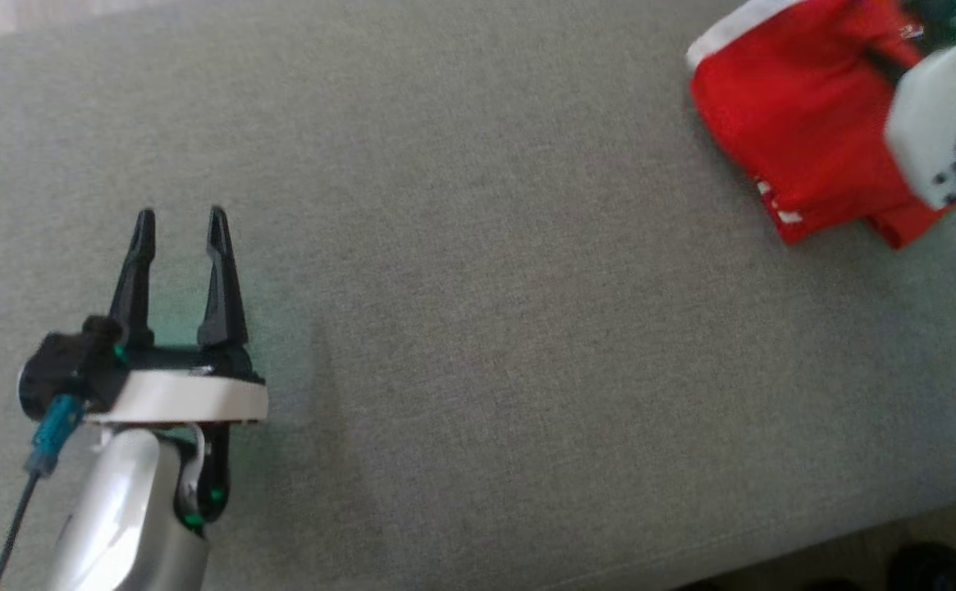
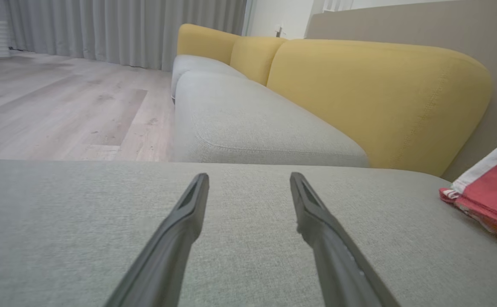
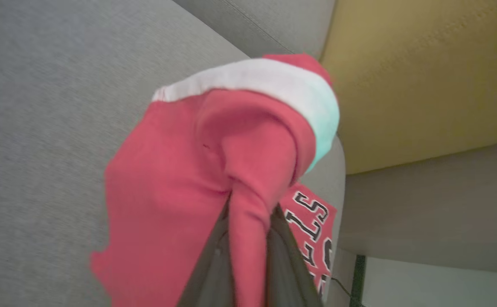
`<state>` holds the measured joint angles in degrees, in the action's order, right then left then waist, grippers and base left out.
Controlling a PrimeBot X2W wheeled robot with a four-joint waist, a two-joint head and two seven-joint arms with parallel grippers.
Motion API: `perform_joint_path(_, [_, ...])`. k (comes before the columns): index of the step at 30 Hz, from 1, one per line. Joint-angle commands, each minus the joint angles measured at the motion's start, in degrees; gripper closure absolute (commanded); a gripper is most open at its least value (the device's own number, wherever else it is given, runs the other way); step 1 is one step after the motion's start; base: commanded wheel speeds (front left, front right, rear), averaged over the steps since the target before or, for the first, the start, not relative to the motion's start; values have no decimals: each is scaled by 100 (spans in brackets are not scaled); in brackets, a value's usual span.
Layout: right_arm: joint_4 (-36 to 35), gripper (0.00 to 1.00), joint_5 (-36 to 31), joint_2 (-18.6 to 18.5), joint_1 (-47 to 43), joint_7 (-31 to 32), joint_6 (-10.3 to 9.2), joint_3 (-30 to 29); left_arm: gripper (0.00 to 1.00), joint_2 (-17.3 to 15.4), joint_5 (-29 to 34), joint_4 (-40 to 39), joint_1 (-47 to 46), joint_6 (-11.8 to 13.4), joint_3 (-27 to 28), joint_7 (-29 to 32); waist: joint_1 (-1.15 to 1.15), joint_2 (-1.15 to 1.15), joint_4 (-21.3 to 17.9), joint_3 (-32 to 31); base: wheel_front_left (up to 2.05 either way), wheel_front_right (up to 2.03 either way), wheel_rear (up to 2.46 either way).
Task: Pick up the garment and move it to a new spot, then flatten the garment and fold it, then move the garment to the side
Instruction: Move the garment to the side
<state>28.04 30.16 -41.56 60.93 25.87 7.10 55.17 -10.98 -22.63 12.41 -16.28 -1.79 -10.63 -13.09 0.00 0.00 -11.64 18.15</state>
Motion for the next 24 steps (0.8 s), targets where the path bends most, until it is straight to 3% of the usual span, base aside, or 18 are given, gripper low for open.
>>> perform_joint_path(1, [83,100,-34,-311,145,-192,39,-30,0,-197,61,-254,-231,-9,176,41,0,0,-101,236,0,0,0])
perform_joint_path(8, [663,100,-166,-593,301,-531,39,-53,0,-359,107,-469,-368,19,172,200,0,0,-195,594,0,0,0])
perform_joint_path(15, [1221,100,-367,-539,231,-995,39,-326,0,-425,124,-603,-500,30,136,308,0,0,-206,782,0,0,0])
perform_joint_path(16, [1307,67,-419,-504,205,-1099,39,-395,0,-431,125,-619,-518,34,131,319,0,0,-208,795,0,0,0])
perform_joint_path(17, [1391,0,-487,-470,190,-1241,39,-487,0,-437,124,-635,-532,37,129,325,0,0,-211,806,0,0,0])
perform_joint_path(24, [1848,0,-1056,-65,42,-2135,39,-1172,0,-427,87,-596,-559,48,111,275,0,0,-181,678,0,0,0])
